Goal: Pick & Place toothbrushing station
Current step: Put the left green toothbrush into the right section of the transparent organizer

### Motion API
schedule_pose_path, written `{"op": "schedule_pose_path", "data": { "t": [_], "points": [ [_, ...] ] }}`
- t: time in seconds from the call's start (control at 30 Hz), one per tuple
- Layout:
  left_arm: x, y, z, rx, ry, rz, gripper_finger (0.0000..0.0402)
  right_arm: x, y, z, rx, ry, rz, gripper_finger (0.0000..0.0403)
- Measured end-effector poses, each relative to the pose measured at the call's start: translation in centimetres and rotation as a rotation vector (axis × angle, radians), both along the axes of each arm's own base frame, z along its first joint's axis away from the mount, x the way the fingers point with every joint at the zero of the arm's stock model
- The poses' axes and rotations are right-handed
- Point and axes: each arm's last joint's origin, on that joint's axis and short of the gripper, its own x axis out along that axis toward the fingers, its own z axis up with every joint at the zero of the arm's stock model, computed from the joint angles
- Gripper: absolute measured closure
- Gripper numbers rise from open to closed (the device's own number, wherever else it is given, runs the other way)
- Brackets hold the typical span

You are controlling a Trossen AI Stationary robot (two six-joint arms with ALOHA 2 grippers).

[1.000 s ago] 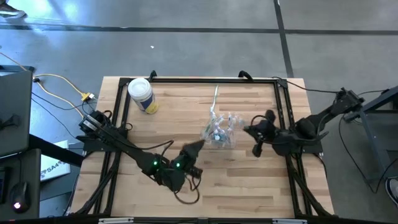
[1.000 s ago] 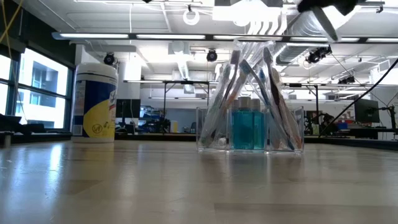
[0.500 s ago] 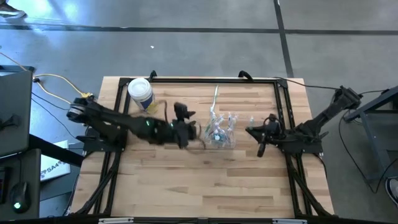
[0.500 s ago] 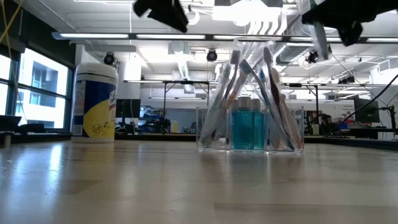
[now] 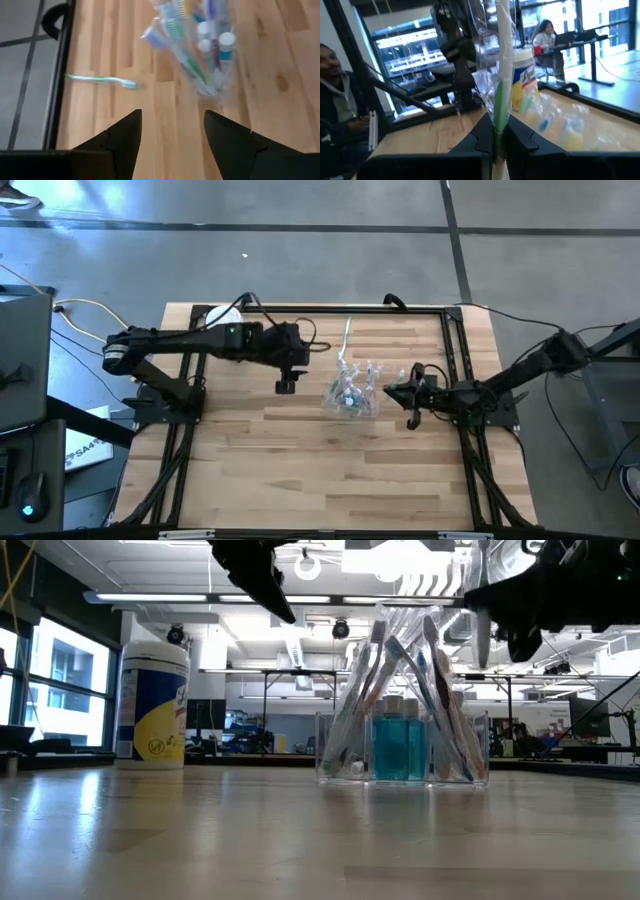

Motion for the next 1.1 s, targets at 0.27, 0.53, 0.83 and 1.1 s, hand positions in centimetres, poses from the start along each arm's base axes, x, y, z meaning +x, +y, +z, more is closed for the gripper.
{"op": "schedule_pose_path", "data": {
  "t": [0.27, 0.53, 0.83, 1.1],
  "points": [
    [-0.4, 1.7, 0.2, -0.027, -0.010, 0.034, 0.0190, 1.2, -0.6, -1.2, -0.029, 0.010, -0.018, 0.0388],
    [-0.3, 1.6, 0.1, -0.067, -0.012, -0.009, 0.0190, 2.2, -1.1, -2.5, -0.036, 0.036, -0.063, 0.0388],
    [-0.4, 1.6, 0.0, -0.087, -0.001, 0.001, 0.0190, 3.0, -1.1, -4.5, 0.033, 0.085, -0.063, 0.0388],
    [-0.5, 1.6, -0.2, -0.097, 0.014, 0.010, 0.0190, 3.1, -0.4, -6.2, 0.110, 0.146, -0.117, 0.0388]
  ]
}}
